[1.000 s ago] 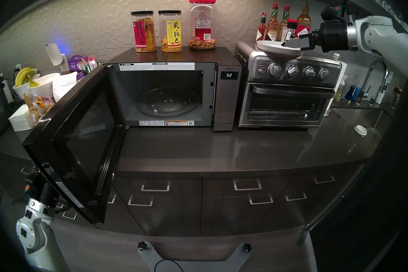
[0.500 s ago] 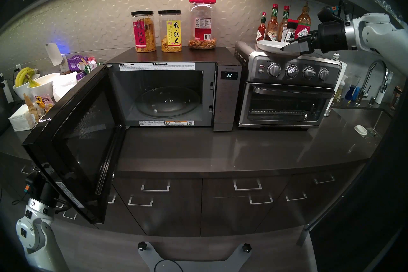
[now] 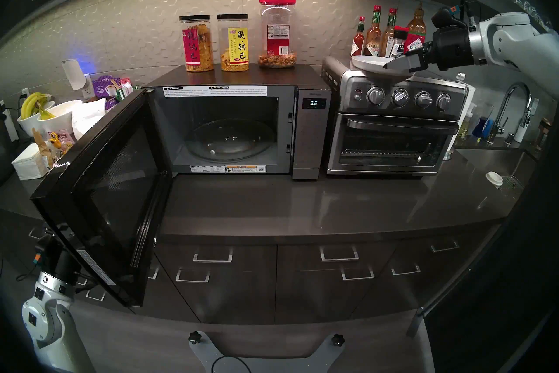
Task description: Open the microwave, put the plate inside, and close the door
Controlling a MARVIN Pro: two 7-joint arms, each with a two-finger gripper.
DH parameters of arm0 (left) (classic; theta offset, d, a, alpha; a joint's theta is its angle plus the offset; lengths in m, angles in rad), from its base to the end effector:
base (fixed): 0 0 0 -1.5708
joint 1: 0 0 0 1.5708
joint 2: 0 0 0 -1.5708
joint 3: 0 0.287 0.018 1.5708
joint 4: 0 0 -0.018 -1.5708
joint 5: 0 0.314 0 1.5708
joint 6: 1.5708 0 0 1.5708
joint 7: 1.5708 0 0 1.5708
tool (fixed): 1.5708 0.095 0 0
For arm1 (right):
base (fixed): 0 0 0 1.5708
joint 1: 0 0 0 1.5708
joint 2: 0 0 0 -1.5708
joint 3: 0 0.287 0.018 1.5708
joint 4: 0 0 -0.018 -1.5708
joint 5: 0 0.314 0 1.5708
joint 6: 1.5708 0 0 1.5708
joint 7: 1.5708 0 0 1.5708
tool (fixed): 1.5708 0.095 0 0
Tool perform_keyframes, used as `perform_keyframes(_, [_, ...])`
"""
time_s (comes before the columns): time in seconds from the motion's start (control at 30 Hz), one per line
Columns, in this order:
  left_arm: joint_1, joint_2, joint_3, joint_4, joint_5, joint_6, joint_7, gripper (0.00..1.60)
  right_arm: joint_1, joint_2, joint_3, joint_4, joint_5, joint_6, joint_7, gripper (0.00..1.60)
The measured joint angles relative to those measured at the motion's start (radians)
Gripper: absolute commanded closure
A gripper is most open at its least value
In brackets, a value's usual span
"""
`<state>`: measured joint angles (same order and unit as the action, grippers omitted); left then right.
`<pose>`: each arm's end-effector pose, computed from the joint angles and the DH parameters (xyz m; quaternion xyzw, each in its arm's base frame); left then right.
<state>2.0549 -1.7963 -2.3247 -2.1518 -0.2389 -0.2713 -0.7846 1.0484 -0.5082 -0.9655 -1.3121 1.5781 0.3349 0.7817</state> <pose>0.1987 0.1595 -0.2226 -0.5926 0.0785 -0.7995 0.0595 0.4646 -0.1928 0.1302 -0.7611 -0.3513 -0.5267 0.1411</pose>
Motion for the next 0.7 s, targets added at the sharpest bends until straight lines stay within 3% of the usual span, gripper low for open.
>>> perform_keyframes(0.7, [0.000, 0.000, 0.000, 0.000, 0.000, 0.000, 0.000, 0.00, -0.043, -0.059, 0.013, 0.047, 0.022, 0.035, -0.011, 0.00])
